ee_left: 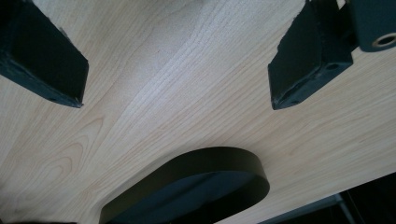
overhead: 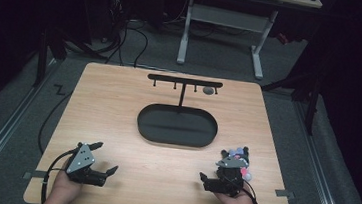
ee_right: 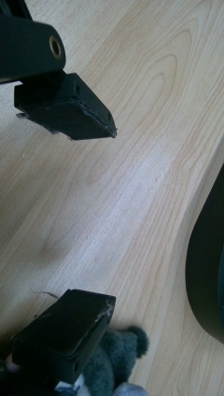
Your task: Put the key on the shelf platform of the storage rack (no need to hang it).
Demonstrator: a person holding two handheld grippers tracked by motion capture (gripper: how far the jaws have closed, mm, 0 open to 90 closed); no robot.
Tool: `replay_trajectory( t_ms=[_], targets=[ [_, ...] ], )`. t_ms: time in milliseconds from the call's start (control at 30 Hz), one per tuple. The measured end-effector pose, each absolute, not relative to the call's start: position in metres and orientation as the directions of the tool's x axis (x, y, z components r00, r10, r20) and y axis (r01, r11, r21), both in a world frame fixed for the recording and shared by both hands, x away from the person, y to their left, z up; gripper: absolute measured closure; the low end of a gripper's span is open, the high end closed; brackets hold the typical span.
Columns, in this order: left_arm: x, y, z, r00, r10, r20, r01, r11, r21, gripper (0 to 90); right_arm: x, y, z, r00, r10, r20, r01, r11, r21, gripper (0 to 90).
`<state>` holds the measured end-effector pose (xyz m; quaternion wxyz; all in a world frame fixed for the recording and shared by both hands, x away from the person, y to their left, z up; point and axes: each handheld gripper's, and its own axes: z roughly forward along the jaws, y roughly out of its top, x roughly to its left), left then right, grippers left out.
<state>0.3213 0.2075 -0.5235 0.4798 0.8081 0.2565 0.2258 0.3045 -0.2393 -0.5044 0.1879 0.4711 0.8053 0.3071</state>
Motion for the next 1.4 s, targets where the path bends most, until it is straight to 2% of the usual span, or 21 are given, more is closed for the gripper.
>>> replay_trajectory(
  t_ms=[300, 500, 933, 1133, 1400],
  targets=[
    [0.318, 0.208, -0.523, 0.775, 0.62, 0.122, 0.19, -0.413, 0.89, 5.6, 0.303, -0.228, -0.507, -0.494, 0.869, -0.012, 0.647, 0.377, 0.663, 16.8],
    [0.315, 0.212, -0.523, 0.773, 0.623, 0.121, 0.196, -0.414, 0.889, 5.2, 0.306, -0.223, -0.504, -0.509, 0.861, 0.015, 0.716, 0.414, 0.562, 16.8],
    [0.306, 0.229, -0.524, 0.758, 0.644, 0.103, 0.221, -0.402, 0.888, 4.6, 0.316, -0.213, -0.499, -0.545, 0.838, -0.016, 0.754, 0.499, 0.427, 18.9],
    [0.307, 0.225, -0.524, 0.77, 0.629, 0.106, 0.212, -0.41, 0.887, 4.6, 0.325, -0.215, -0.489, -0.523, 0.852, -0.007, 0.796, 0.491, 0.354, 18.0],
    [0.314, 0.215, -0.524, 0.785, 0.609, 0.114, 0.2, -0.423, 0.884, 4.8, 0.33, -0.215, -0.481, -0.527, 0.85, -0.001, 0.81, 0.503, 0.302, 17.6]
  ],
)
